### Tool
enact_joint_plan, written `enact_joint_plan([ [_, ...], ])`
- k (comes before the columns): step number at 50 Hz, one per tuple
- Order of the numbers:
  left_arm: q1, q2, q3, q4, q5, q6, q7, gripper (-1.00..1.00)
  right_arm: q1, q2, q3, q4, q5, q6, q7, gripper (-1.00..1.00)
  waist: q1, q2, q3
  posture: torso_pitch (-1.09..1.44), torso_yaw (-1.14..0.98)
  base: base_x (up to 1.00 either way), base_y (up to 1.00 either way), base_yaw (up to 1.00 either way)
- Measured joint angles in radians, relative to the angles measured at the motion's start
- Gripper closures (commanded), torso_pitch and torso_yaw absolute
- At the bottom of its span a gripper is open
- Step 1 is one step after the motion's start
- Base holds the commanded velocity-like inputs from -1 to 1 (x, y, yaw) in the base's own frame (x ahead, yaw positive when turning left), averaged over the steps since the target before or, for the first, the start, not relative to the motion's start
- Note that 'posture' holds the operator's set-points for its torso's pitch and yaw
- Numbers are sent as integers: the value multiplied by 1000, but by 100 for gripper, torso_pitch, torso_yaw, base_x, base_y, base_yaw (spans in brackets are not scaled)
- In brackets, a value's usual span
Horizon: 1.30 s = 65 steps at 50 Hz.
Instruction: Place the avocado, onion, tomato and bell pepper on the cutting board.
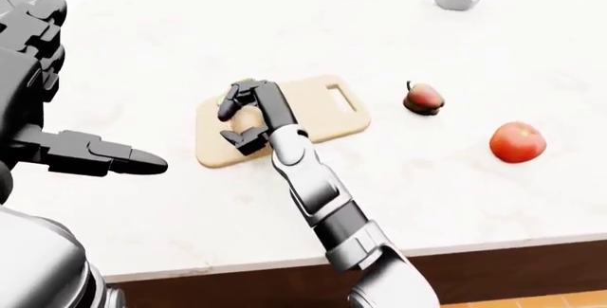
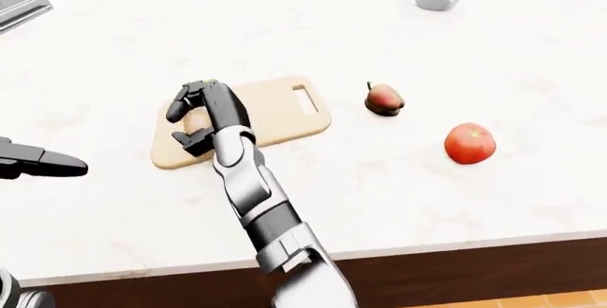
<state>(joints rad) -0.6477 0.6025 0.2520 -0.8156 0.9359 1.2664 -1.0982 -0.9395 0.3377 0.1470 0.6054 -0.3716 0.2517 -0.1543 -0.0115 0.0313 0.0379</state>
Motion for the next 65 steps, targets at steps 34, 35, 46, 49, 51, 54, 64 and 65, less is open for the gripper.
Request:
enact_joint_plan([
  [34, -10, -4, 4, 6, 25, -13, -21, -100, 27, 3, 11, -41, -20, 12, 40, 10, 4, -1, -7, 0, 0, 0, 0, 0],
  [35, -10, -4, 4, 7, 24, -13, -21, -100, 26, 3, 11, -41, -20, 12, 40, 8, 4, -1, -7, 0, 0, 0, 0, 0],
  [46, -7, -8, 4, 17, 13, -21, -8, -100, 34, 5, 17, -68, -26, 23, 53, -15, 3, -1, -6, 0, 0, 0, 0, 0],
  [49, -6, -9, 4, 16, 13, -22, -5, -100, 36, 6, 18, -74, -28, 26, 56, -17, 3, -1, -7, 0, 0, 0, 0, 0],
  [51, -4, -11, 3, 17, 12, -24, -2, -100, 39, 7, 19, -79, -29, 28, 58, -16, 4, -1, -8, 0, 0, 0, 0, 0],
  [54, 0, -13, 2, 15, 12, -25, -1, -100, 43, 7, 21, -93, -31, 34, 62, -17, 3, -1, -8, 0, 0, 0, 0, 0],
  [64, 0, -20, 1, 20, 11, -31, 7, -100, 60, 11, 27, -157, -43, 70, 83, -17, 3, 0, -5, 0, 0, 0, 0, 0],
  [65, 0, -22, 0, 22, 10, -32, 8, -100, 60, 12, 28, -161, -44, 74, 84, -18, 3, 0, -5, 0, 0, 0, 0, 0],
])
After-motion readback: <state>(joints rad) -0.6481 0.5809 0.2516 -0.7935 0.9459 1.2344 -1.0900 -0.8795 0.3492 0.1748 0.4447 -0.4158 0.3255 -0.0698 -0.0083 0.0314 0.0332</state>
